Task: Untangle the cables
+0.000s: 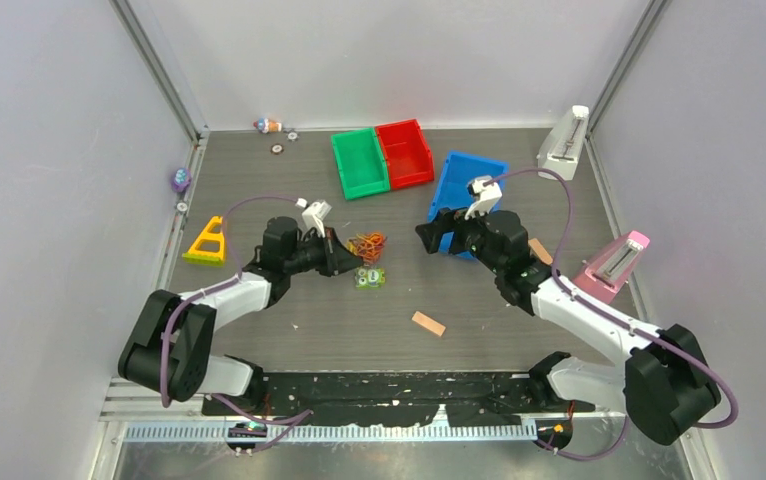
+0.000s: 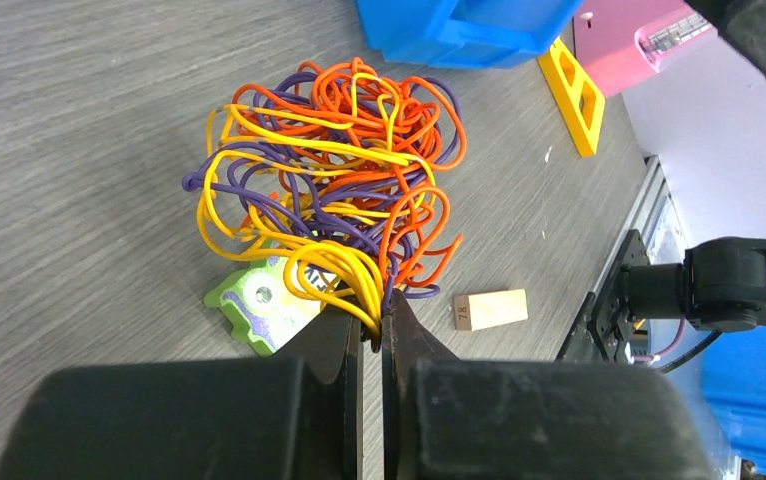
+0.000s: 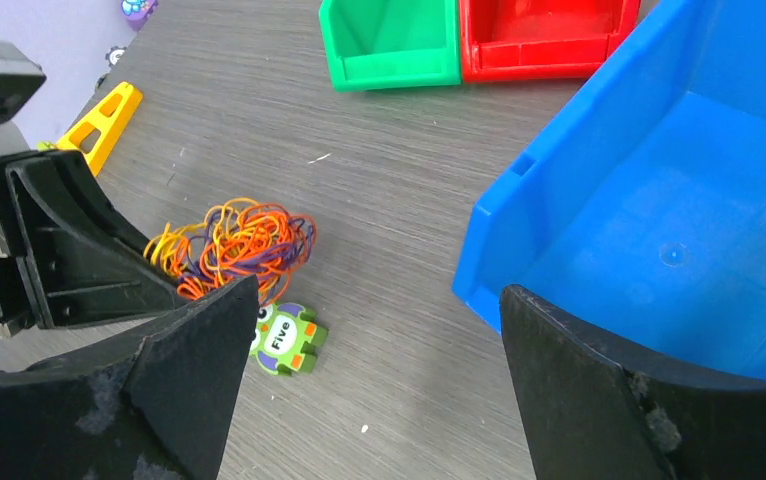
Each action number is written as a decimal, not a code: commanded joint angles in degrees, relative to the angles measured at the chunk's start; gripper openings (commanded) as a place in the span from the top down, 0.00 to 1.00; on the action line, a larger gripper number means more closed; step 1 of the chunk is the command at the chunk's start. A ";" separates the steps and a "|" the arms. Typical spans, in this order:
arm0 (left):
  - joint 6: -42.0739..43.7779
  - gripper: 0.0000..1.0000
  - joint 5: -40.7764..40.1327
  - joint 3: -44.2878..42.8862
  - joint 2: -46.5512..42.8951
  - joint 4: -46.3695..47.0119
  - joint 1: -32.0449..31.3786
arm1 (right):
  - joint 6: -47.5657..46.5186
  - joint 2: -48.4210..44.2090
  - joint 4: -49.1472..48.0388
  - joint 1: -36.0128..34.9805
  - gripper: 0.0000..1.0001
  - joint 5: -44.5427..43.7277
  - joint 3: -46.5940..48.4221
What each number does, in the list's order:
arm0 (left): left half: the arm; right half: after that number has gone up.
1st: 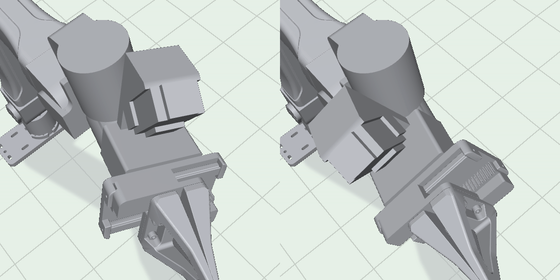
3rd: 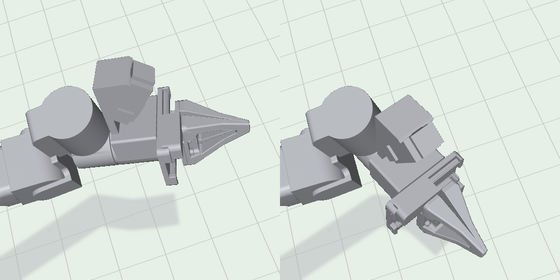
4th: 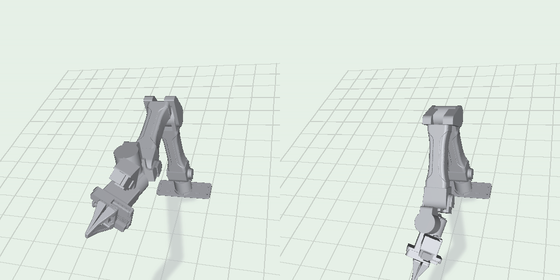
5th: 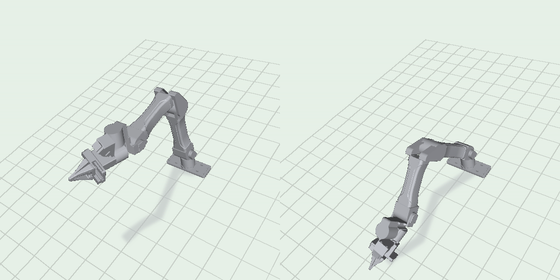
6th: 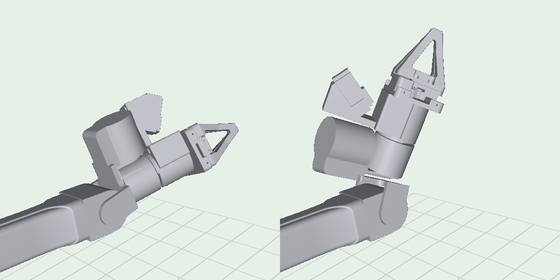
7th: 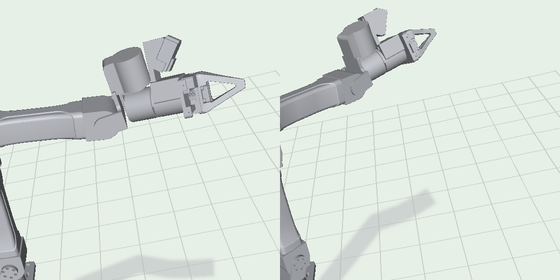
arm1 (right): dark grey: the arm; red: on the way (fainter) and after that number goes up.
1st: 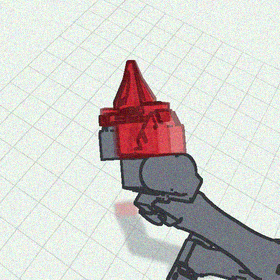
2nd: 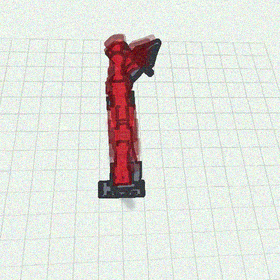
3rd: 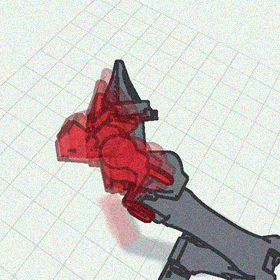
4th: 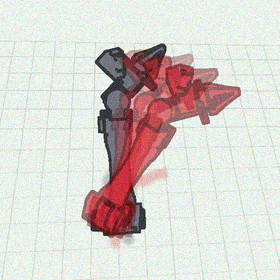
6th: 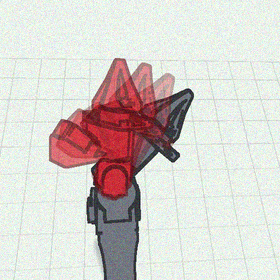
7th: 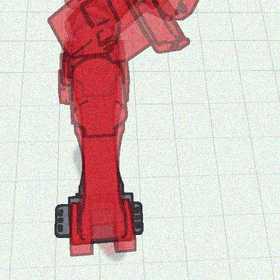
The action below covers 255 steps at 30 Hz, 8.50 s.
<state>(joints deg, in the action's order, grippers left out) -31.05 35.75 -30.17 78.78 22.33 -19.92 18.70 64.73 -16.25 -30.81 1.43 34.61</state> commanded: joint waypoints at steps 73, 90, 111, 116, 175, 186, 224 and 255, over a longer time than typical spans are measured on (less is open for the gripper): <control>10.41 1.00 -1.55 1.70 -8.93 -0.29 -14.12 | -4.07 12.67 -24.93 -7.56 0.30 26.39 -5.72; 10.55 1.00 -37.51 6.29 -21.31 -11.46 -12.37 | -3.93 1.10 -15.50 -7.86 0.95 -9.85 -10.05; 9.60 1.00 -0.50 9.48 -18.48 9.41 -12.32 | -6.81 11.70 -25.18 -9.75 0.73 28.44 -5.51; 11.15 1.00 -26.94 7.09 -21.35 -7.61 -12.19 | -7.26 6.44 -17.29 -9.70 0.94 5.78 -6.68; 10.41 1.00 -1.90 6.43 -17.05 4.43 -13.12 | -8.29 10.14 -20.28 -11.73 0.88 18.02 -4.51; 7.19 1.00 -58.71 13.96 -36.32 -12.59 -12.25 | 0.58 5.21 1.07 -10.96 0.95 -40.99 -3.00; 14.32 1.00 -13.12 12.42 -28.24 2.27 -12.34 | -10.82 3.25 -24.66 -11.03 0.10 16.18 -10.45; 8.49 1.00 -61.88 10.59 -33.58 -18.14 -13.15 | -4.47 -2.88 -11.31 -12.35 0.95 -33.67 -10.48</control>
<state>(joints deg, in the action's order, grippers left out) -20.16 -5.54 -17.78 46.26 12.14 -34.06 12.10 66.76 -30.41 -44.23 -7.25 26.15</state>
